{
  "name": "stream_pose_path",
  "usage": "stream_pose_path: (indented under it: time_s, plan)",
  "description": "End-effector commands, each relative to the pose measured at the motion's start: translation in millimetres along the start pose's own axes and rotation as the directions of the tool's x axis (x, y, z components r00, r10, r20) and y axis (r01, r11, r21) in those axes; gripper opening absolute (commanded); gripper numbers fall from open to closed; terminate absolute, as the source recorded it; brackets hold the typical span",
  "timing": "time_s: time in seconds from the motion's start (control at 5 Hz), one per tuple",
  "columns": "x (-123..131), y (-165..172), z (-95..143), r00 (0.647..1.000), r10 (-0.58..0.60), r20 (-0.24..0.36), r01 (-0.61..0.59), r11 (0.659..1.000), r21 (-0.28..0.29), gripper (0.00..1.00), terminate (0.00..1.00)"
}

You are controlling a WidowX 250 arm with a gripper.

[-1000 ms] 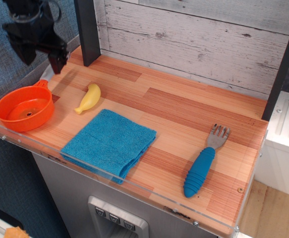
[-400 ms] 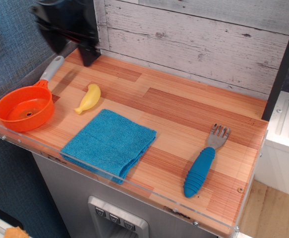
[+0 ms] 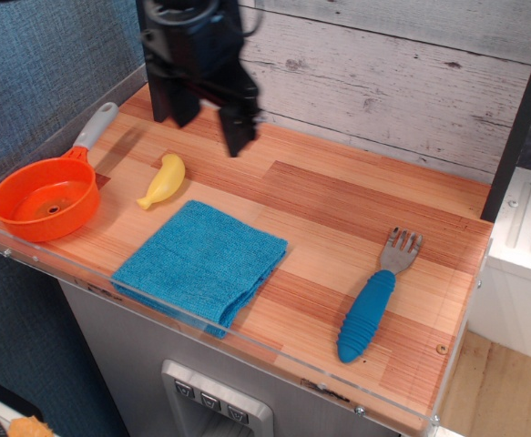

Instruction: Moving the pan from the blue cloth to the edge of the table.

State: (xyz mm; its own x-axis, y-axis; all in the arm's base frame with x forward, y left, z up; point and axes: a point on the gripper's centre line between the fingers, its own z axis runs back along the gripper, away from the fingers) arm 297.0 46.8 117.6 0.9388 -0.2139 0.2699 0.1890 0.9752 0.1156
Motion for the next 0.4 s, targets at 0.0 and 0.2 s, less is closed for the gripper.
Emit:
stream_pose_path:
  time_s: [0.0, 0.2]
  plan:
    - [-31, -37, 41, 0.998, -0.056, 0.008, 0.056, 0.998, -0.038, 1.0, 0.0]
    - [-33, -64, 43, 0.986, -0.168, 0.019, 0.169, 0.98, -0.104, 1.0, 0.0]
